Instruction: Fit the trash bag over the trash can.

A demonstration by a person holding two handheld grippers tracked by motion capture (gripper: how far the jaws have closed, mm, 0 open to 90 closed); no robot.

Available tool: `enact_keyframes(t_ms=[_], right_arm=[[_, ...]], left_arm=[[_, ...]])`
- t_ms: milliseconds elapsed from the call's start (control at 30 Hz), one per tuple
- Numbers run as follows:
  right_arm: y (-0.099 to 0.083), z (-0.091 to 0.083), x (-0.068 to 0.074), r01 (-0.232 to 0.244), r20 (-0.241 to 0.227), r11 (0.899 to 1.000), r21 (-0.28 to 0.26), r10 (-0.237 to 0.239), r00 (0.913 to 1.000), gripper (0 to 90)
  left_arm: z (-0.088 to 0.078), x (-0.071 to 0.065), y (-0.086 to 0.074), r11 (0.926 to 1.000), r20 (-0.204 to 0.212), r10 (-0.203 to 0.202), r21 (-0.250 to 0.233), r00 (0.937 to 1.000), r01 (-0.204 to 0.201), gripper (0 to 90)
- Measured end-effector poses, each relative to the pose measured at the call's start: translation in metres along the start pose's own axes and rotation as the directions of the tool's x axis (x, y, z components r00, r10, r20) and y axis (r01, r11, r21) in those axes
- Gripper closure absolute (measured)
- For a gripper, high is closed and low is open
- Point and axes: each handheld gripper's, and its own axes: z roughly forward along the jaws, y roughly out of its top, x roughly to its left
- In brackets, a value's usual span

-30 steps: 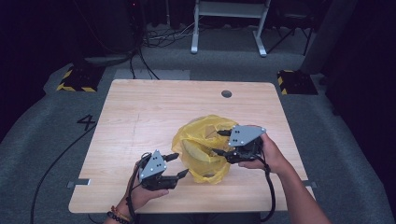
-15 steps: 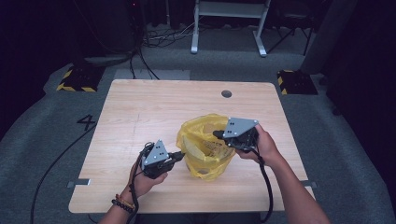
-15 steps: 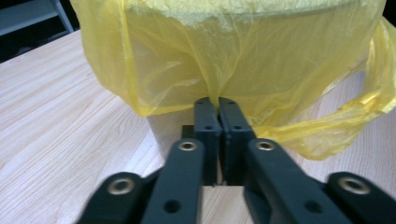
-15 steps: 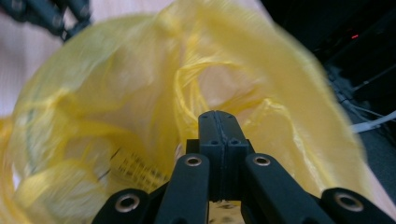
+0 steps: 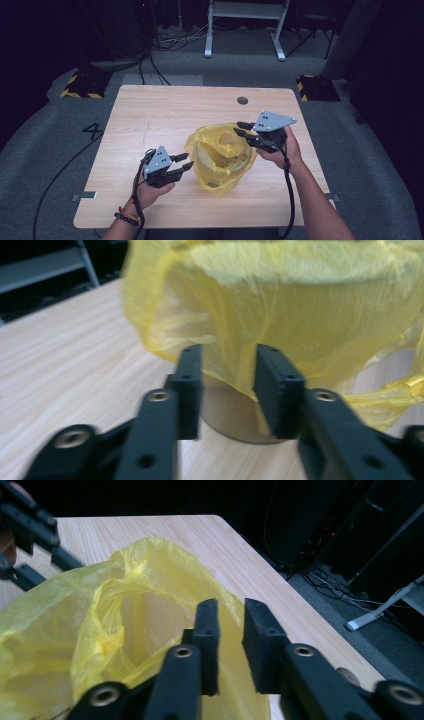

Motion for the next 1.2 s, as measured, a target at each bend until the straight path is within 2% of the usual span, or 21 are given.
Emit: enact_keyframes(t_ms=[67, 133, 200, 267, 333, 367, 433, 500, 533, 600, 700, 800, 867, 933, 1000, 1067, 1100, 1133, 1200], right_arm=[[-0.002, -0.008, 0.002, 0.018, -0.012, 1.0, 0.013, -0.018, 0.9998, 57.2], [-0.005, -0.015, 0.004, 0.033, -0.04, 0.999, 0.008, -0.033, 0.9986, 52.3], [-0.008, -0.023, 0.009, 0.063, -0.088, 0.998, 0.003, -0.062, 0.9941, 48.5], [-0.01, -0.026, 0.015, 0.091, -0.132, 0.996, 0.011, -0.089, 0.9873, 48.9], [-0.01, -0.023, 0.024, 0.139, -0.168, 0.99, 0.031, -0.132, 0.9769, 46.9], [-0.01, -0.021, 0.027, 0.156, -0.172, 0.987, 0.041, -0.147, 0.9741, 45.3], [-0.008, -0.015, 0.033, 0.18, -0.193, 0.981, 0.065, -0.165, 0.9672, 43.7], [-0.007, -0.008, 0.038, 0.2, -0.234, 0.978, 0.065, -0.18, 0.9555, 42.4], [-0.006, -0.005, 0.04, 0.207, -0.239, 0.976, 0.069, -0.185, 0.9533, 41.2], [-0.004, 0.001, 0.043, 0.207, -0.23, 0.975, 0.082, -0.183, 0.9558, 36.6], [-0.002, 0.01, 0.042, 0.193, -0.211, 0.975, 0.109, -0.167, 0.9632, 37.1], [-0.002, 0.021, 0.041, 0.201, -0.216, 0.966, 0.162, -0.164, 0.9625, 40.2], [-0.003, 0.027, 0.039, 0.2, -0.221, 0.962, 0.184, -0.158, 0.9625, 45.4], [-0.003, 0.034, 0.039, 0.214, -0.214, 0.949, 0.233, -0.165, 0.9628, 52.7], [-0.003, 0.038, 0.038, 0.228, -0.209, 0.939, 0.259, -0.176, 0.9621, 61.1], [-0.002, 0.041, 0.039, 0.234, -0.219, 0.936, 0.263, -0.178, 0.9593, 69.1], [-0.001, 0.042, 0.041, 0.25, -0.217, 0.933, 0.261, -0.195, 0.9565, 73.5], [0.0, 0.041, 0.041, 0.25, -0.214, 0.931, 0.265, -0.196, 0.957, 77.2], [0.002, 0.04, 0.041, 0.241, -0.211, 0.94, 0.24, -0.192, 0.9584, 83.5]], left_arm=[[-0.008, 0.002, 0.003, 0.9998, -0.011, 0.003, -0.019, 0.9999, -0.003, 57.0], [-0.012, 0.006, 0.006, 0.9995, -0.029, 0.002, -0.03, 0.9996, -0.003, 54.7], [-0.013, 0.01, 0.01, 0.9993, -0.046, -0.002, -0.037, 0.999, 0.001, 52.6], [-0.01, 0.014, 0.015, 0.9994, -0.033, -0.012, -0.032, 0.9994, 0.011, 53.4], [-0.005, 0.014, 0.02, 0.9999, -0.045, 0.005, -0.015, 0.999, -0.005, 55.1], [-0.003, 0.014, 0.022, 0.9998, -0.04, 0.012, -0.015, 0.9991, -0.013, 55.3], [0.001, 0.012, 0.027, 0.9995, -0.046, 0.029, -0.013, 0.9985, -0.029, 56.1], [0.003, 0.01, 0.031, 0.9991, -0.04, 0.036, -0.019, 0.9985, -0.037, 56.1], [0.005, 0.009, 0.033, 0.999, -0.042, 0.039, -0.02, 0.9984, -0.04, 56.1], [0.007, 0.008, 0.034, 0.9991, -0.039, 0.038, -0.02, 0.9985, -0.039, 56.0], [0.008, 0.009, 0.035, 0.9993, -0.035, 0.031, -0.022, 0.9989, -0.032, 56.7], [0.007, 0.008, 0.034, 0.9993, -0.035, 0.031, -0.02, 0.9989, -0.031, 55.8], [0.005, 0.007, 0.034, 0.9992, -0.029, 0.033, -0.021, 0.999, -0.034, 55.2], [0.004, 0.005, 0.033, 0.9991, -0.029, 0.036, -0.021, 0.9989, -0.036, 54.1], [0.002, 0.002, 0.03, 0.9989, -0.025, 0.041, -0.021, 0.9989, -0.041, 53.0], [0.002, -0.003, 0.026, 0.9984, -0.022, 0.055, -0.011, 0.9982, -0.056, 52.0], [0.002, -0.006, 0.024, 0.9976, -0.025, 0.069, -0.004, 0.9973, -0.07, 51.5], [0.001, -0.009, 0.022, 0.9965, -0.027, 0.084, 0.004, 0.9961, -0.084, 50.8], [0.001, -0.015, 0.018, 0.9958, -0.019, 0.092, -0.001, 0.9956, -0.092, 48.8]])
